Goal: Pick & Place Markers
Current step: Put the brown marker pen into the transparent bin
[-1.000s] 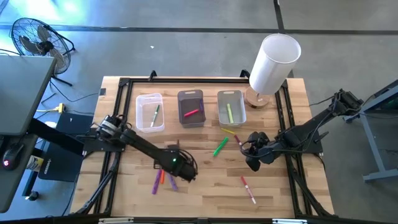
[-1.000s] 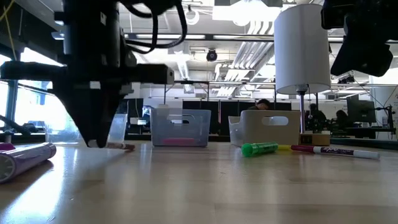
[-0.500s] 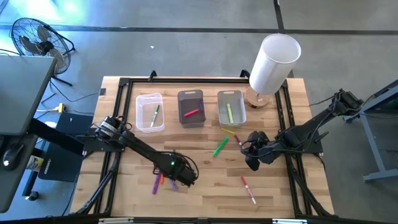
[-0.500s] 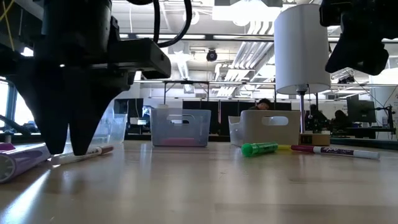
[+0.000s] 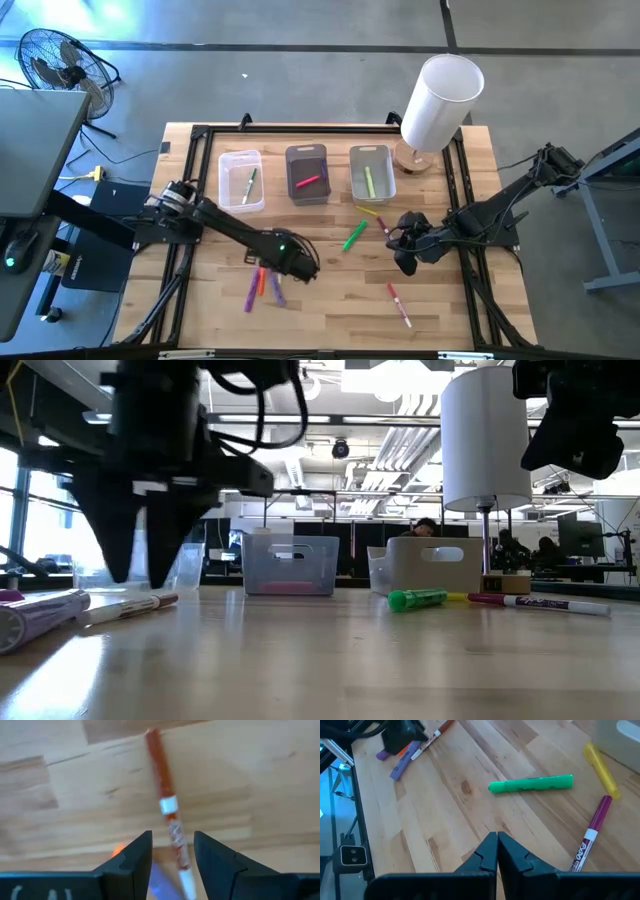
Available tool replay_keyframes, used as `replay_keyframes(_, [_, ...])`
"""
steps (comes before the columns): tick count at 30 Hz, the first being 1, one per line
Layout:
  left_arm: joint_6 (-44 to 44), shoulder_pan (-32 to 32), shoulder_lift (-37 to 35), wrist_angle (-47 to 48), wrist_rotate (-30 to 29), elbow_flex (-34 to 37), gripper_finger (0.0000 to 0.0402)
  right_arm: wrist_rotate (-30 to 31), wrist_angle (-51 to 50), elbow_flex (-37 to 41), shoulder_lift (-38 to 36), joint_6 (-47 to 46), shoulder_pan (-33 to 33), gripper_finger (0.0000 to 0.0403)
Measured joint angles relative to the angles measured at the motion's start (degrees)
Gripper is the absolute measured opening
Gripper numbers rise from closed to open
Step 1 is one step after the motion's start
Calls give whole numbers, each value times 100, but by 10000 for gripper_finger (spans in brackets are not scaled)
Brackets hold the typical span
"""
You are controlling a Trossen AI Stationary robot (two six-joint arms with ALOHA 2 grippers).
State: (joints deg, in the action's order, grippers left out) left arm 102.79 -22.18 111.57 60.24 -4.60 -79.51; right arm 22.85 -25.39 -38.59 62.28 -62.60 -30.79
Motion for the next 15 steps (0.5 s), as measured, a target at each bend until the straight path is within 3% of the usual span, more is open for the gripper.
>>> replay_keyframes(15, [-598, 438, -31, -918, 752, 665, 141, -225, 1, 0, 0, -6, -2, 0])
